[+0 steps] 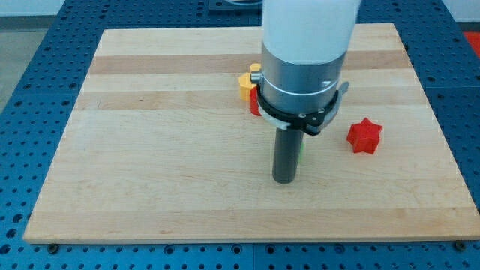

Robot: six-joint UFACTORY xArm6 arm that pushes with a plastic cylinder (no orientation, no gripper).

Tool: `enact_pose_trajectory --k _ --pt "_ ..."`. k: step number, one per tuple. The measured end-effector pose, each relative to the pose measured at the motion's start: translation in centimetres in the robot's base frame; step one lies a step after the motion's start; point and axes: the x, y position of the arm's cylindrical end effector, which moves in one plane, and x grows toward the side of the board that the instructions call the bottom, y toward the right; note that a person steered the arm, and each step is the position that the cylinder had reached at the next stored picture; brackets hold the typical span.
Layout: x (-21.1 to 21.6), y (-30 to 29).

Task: Slide the green circle closer to the green star

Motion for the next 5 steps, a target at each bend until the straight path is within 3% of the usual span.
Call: enact_pose_trajectory --k 3,5 --pt "-3.6 0.0" --pt "-0.7 0.3"
